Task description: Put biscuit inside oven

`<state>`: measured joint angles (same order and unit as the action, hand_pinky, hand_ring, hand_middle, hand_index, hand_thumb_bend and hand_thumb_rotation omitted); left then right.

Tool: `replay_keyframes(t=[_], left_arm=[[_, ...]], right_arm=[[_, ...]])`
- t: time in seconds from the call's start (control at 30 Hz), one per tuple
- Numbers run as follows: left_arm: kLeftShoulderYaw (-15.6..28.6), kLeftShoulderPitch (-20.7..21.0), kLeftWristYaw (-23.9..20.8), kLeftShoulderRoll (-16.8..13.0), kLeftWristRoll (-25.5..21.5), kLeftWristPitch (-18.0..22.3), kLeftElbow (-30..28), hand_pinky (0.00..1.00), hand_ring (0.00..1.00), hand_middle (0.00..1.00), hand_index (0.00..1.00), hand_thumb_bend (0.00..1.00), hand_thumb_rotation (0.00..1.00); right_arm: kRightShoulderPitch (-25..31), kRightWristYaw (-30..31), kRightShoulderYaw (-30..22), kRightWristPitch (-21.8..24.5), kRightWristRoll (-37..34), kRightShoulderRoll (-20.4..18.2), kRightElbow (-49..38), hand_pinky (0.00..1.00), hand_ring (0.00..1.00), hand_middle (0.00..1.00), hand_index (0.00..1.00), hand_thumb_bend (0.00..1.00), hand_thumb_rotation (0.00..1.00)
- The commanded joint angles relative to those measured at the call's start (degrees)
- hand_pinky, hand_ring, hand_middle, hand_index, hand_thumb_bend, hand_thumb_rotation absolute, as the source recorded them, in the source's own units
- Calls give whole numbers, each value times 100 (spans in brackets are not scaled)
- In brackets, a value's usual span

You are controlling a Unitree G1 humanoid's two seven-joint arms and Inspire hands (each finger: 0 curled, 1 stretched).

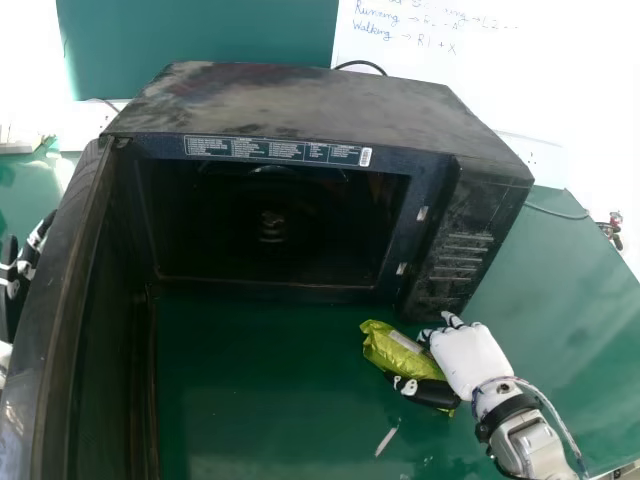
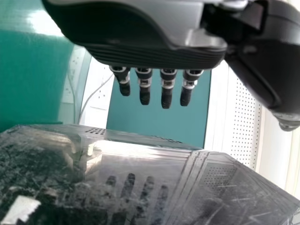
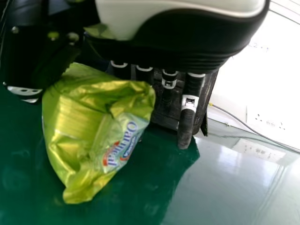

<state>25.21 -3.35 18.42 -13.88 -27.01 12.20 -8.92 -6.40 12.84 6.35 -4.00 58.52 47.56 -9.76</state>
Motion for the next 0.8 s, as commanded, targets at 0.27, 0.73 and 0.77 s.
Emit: replay_keyframes(t=[0.27, 0.73, 0.77], left_arm=[[-73, -123, -68, 36, 35, -46, -160, 100, 100, 100, 100, 98, 99], [-72, -200, -88, 31, -30, -114, -289, 100, 100, 100, 100, 99, 98], [-75, -203, -95, 35, -15, -102, -294, 100, 100, 100, 100, 99, 98]], right_arm=[[83, 227, 62, -107, -175, 74, -18, 45, 57, 66, 68, 86, 22], [71, 284, 138, -180, -164, 124, 152, 45, 54, 63, 69, 92, 24], [67, 280, 149, -180, -147, 126, 177, 45, 54, 63, 69, 92, 24]])
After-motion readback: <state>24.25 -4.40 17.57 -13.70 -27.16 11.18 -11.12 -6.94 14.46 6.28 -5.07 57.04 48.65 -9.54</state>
